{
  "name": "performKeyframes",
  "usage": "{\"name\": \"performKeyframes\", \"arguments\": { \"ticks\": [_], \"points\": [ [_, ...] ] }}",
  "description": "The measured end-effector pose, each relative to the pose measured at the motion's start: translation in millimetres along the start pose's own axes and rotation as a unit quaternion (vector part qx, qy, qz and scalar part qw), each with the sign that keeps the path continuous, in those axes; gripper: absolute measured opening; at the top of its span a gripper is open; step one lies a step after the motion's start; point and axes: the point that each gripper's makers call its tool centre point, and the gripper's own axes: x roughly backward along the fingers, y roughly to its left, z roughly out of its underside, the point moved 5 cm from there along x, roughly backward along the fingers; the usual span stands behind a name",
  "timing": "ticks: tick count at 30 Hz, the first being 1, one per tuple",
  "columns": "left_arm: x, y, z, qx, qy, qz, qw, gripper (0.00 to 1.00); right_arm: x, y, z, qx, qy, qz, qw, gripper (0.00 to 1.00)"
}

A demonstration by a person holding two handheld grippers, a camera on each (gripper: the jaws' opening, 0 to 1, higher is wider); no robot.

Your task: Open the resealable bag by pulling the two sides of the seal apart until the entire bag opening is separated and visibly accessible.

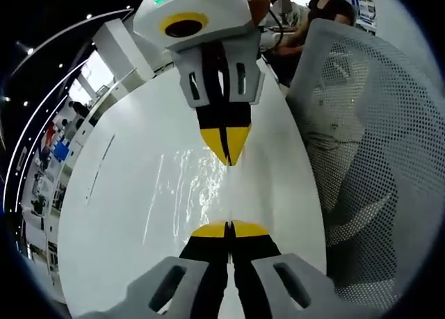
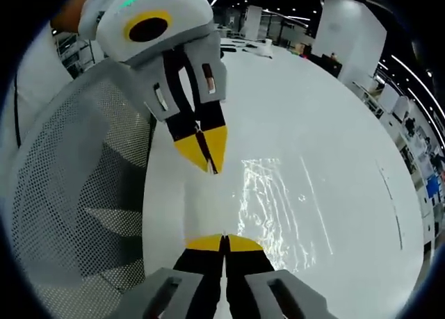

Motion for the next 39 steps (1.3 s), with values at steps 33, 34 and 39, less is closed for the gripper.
{"name": "performKeyframes", "arguments": {
  "ticks": [33,34,39],
  "points": [
    [7,-2.9,-22.4,-0.092,-0.041,-0.022,0.9947,0.11,1,-4,-8.7,-0.033,0.003,0.004,0.9994,0.00],
    [8,-2.6,-23.3,-0.096,-0.042,-0.026,0.9941,0.12,1,-3,-9.0,-0.037,0.003,0.003,0.9993,0.00],
    [7,0.9,-22.9,-0.096,-0.039,-0.035,0.9940,0.18,0,-3,-7.4,-0.048,0.006,-0.001,0.9988,0.00]
  ]
}}
